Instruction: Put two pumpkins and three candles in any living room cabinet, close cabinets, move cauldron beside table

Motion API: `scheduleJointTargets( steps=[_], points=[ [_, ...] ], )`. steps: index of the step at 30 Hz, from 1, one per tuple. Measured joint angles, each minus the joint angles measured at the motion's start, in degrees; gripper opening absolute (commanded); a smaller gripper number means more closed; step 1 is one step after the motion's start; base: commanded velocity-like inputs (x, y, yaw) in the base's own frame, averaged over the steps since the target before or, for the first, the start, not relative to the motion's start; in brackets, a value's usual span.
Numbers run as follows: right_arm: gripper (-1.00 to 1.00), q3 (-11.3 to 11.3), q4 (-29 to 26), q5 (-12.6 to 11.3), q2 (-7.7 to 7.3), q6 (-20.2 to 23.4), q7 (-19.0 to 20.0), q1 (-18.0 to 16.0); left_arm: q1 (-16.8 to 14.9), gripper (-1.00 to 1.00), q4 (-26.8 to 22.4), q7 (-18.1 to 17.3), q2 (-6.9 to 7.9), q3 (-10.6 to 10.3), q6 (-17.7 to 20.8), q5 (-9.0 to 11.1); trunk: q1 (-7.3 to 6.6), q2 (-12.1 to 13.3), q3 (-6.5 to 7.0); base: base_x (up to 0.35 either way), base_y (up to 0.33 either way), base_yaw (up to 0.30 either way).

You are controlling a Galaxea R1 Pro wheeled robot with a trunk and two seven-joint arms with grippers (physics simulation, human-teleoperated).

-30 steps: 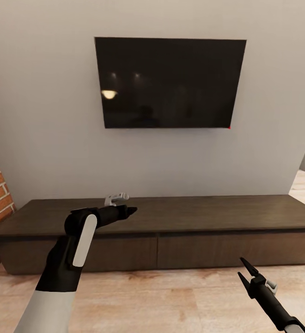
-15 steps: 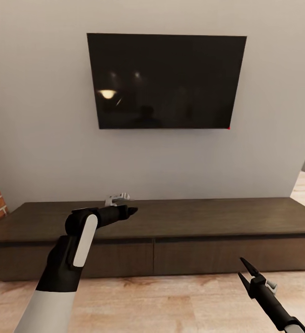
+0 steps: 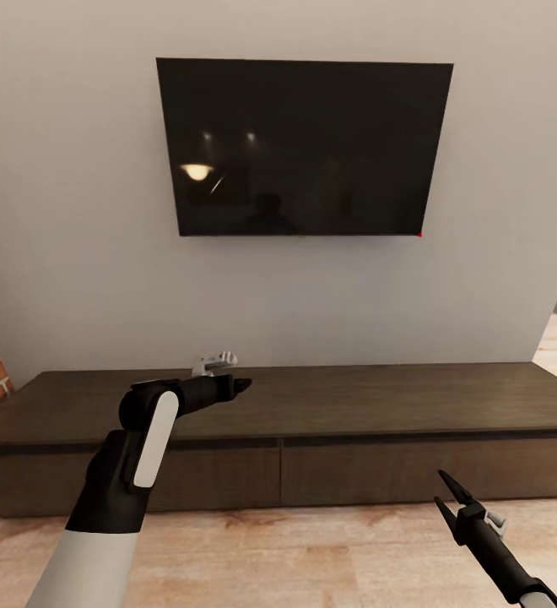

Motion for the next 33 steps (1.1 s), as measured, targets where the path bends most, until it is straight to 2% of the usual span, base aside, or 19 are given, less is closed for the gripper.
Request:
scheduleJointTargets(
  steps=[13,33],
  points=[
    [1.00,0.01,-0.04,-0.10,0.25,-0.56,-0.10,0.25,0.00,1.00,0.00,0.00,0.00,0.00,0.00,-0.05,-0.01,0.00,0.00,0.126,0.000,0.000],
    [1.00,0.05,-0.04,-0.07,0.39,-0.55,-0.28,0.35,0.00,1.00,0.00,0.06,-0.01,0.00,0.00,-0.09,-0.01,0.00,0.00,0.021,0.000,0.000]
  ],
)
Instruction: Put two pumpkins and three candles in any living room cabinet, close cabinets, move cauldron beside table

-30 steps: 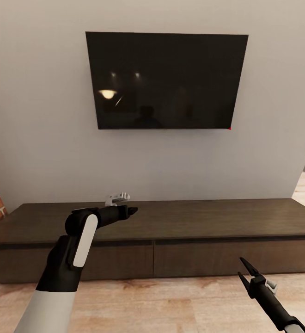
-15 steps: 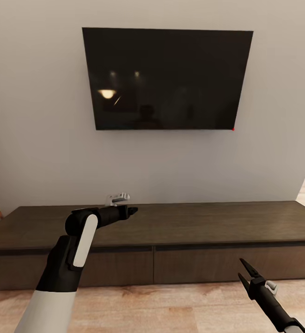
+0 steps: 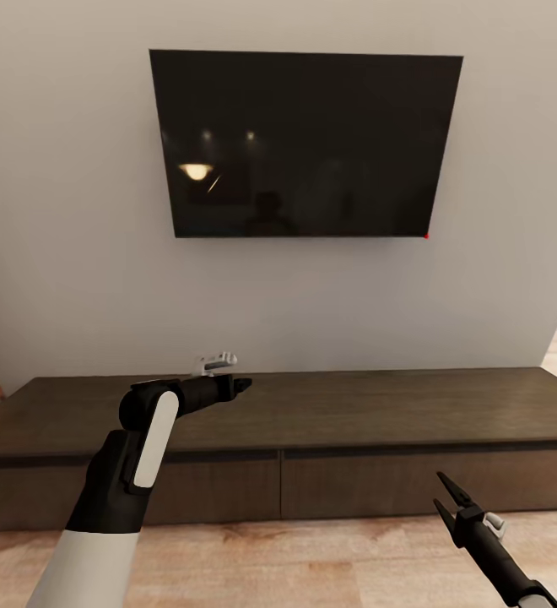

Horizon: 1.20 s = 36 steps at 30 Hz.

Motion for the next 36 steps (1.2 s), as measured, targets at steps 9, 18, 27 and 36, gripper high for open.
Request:
scheduleJointTargets(
  steps=[9,18,27,36],
  points=[
    [1.00,-0.02,-0.05,-0.05,0.34,-0.32,-2.91,0.00,0.00,1.00,0.02,0.09,-0.01,-0.06,0.00,-0.14,0.00,0.00,0.00,0.108,0.000,0.000],
    [1.00,-0.09,0.04,-0.07,0.12,-0.10,-4.29,0.00,0.00,1.00,0.00,0.10,-0.01,-1.34,0.00,-0.10,0.01,0.00,0.00,0.012,-0.015,0.000],
    [1.00,-0.22,0.01,-0.26,-0.14,0.33,-7.86,0.00,0.00,1.00,0.00,0.10,0.01,-1.57,0.00,-0.07,0.01,0.00,0.00,0.001,-0.029,0.000],
    [1.00,-0.18,0.02,-0.36,-0.02,0.41,-10.32,0.00,0.00,1.00,0.00,0.10,0.00,-1.58,0.00,-0.07,0.01,0.00,0.00,0.004,-0.002,0.000]
  ],
)
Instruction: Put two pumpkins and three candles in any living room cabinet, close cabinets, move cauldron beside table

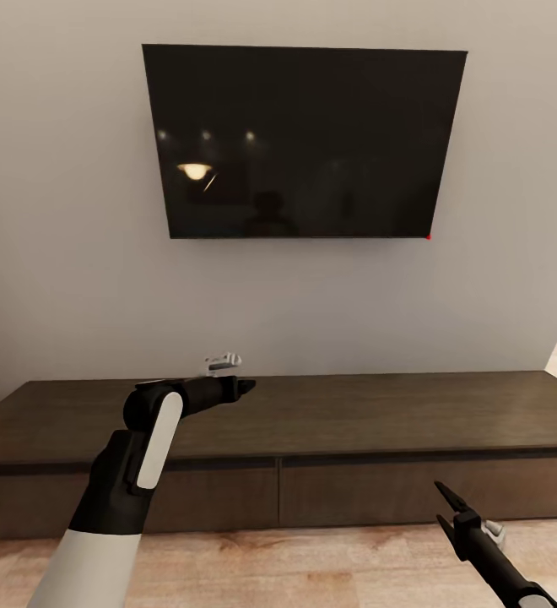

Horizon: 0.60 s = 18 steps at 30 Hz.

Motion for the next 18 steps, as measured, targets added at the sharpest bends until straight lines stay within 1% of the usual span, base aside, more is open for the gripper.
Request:
scheduleJointTargets(
  steps=[8,18],
  points=[
    [1.00,0.24,-0.44,0.02,0.35,-0.26,-0.14,0.00,0.00,1.00,0.00,0.00,0.01,-0.10,0.00,0.00,-0.01,0.00,0.00,0.111,0.000,0.000],
    [1.00,0.24,-0.53,-0.08,0.59,-0.12,-0.05,0.00,0.00,1.00,-0.04,-0.02,0.01,-0.17,0.00,0.00,0.00,0.00,0.00,0.020,0.000,0.000]
  ],
)
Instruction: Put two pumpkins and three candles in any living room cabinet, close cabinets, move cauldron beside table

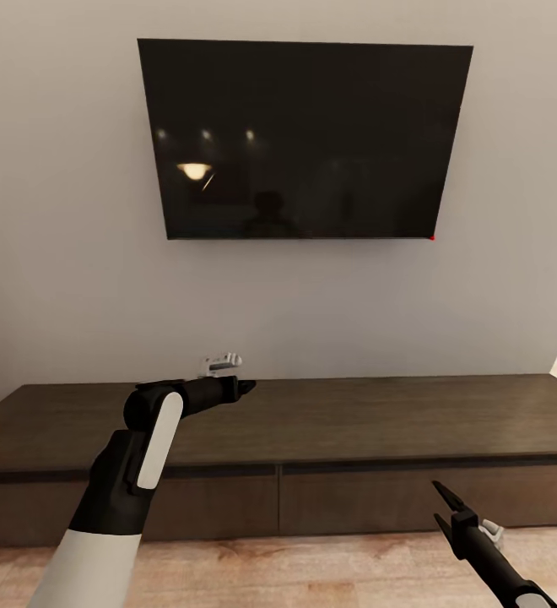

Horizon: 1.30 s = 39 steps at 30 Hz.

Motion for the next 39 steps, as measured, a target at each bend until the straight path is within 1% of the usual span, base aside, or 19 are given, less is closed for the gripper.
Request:
scheduleJointTargets(
  steps=[4,10,11,12,16,19,28,33,35,39],
  points=[
    [1.00,0.01,0.09,-0.01,0.02,0.00,-0.08,-0.02,0.00,1.00,-0.03,-0.01,0.00,-0.02,0.00,0.00,0.00,0.00,0.00,0.002,0.000,0.000],
    [1.00,-0.16,0.11,-0.07,-0.06,0.11,-0.22,-0.38,0.00,1.00,-0.04,-0.06,0.00,-0.75,0.00,0.08,0.00,0.00,0.00,0.000,0.000,0.000],
    [1.00,-0.36,0.12,-0.08,-0.07,0.12,-0.22,-0.41,0.00,1.00,-0.04,-0.06,0.00,-0.79,0.00,0.10,0.00,0.00,0.00,0.000,0.000,0.000],
    [1.00,-1.07,0.13,-0.06,-0.08,0.11,-0.24,-0.45,0.00,1.00,-0.08,-0.06,0.00,-0.86,0.00,0.13,0.00,0.00,0.00,0.000,0.000,0.000],
    [1.00,-2.75,0.11,-0.01,-0.09,0.08,-0.30,-0.57,0.00,1.00,-0.16,-0.06,0.00,-0.98,0.00,0.17,0.00,0.00,0.00,0.000,0.000,0.000],
    [1.00,-3.26,0.09,0.04,-0.08,0.06,-0.37,-0.69,0.00,1.00,-0.20,-0.06,0.00,-1.03,0.00,0.19,0.00,0.00,0.00,0.000,0.000,0.000],
    [1.00,-3.57,0.13,0.06,0.04,0.04,-1.40,-1.24,0.00,1.00,-0.22,-0.06,0.00,-1.05,0.00,0.26,0.00,0.00,0.00,0.000,0.000,0.000],
    [1.00,-3.59,0.15,0.06,0.07,0.00,-2.78,-2.18,0.00,1.00,-0.22,-0.06,0.00,-1.06,0.00,0.27,0.00,0.00,0.00,0.000,0.000,0.000],
    [1.00,-3.57,0.16,0.10,0.02,-0.09,-4.35,-2.97,0.03,1.00,-0.21,-0.06,0.00,-1.06,0.00,0.27,0.00,0.00,0.00,0.000,0.000,0.000],
    [1.00,-3.52,0.15,0.11,-0.04,-0.19,-5.47,-3.87,0.05,1.00,-0.16,-0.06,0.00,-1.06,0.00,0.27,0.00,0.00,0.00,0.000,0.000,0.000]
  ],
)
